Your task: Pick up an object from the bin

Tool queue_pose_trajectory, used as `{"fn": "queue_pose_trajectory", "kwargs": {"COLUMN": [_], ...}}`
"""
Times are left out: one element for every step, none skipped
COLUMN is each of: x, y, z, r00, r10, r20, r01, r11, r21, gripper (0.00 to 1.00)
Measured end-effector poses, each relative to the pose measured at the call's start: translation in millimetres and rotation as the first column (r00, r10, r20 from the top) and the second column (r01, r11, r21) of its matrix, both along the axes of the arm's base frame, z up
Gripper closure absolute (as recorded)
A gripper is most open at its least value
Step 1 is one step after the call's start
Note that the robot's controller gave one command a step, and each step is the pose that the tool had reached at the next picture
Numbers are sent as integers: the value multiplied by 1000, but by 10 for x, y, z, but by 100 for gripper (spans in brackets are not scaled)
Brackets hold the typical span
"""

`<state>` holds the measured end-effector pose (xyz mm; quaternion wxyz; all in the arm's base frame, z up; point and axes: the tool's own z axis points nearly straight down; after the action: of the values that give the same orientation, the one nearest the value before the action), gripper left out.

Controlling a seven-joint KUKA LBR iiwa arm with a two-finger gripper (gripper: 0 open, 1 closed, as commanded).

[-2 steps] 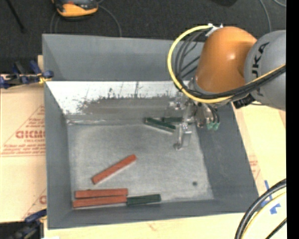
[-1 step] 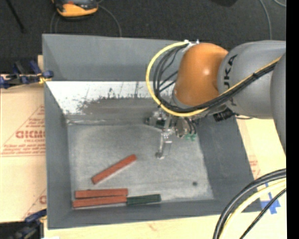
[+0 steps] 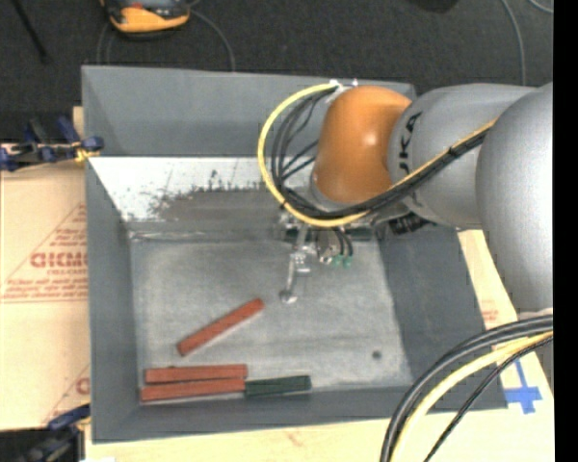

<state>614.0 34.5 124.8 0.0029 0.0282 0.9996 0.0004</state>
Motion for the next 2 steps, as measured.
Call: {"fn": "queue_pose_trajectory", "kwargs": {"x": [-274, -274], "y": [220, 220], "z": [-538, -538], "r00": [994, 994], "r10": [110, 110], "r20": [-2, -2], "r01": [-110, -110], "r11": [994, 994], "r21": [0, -1], "gripper": [100, 100]}}
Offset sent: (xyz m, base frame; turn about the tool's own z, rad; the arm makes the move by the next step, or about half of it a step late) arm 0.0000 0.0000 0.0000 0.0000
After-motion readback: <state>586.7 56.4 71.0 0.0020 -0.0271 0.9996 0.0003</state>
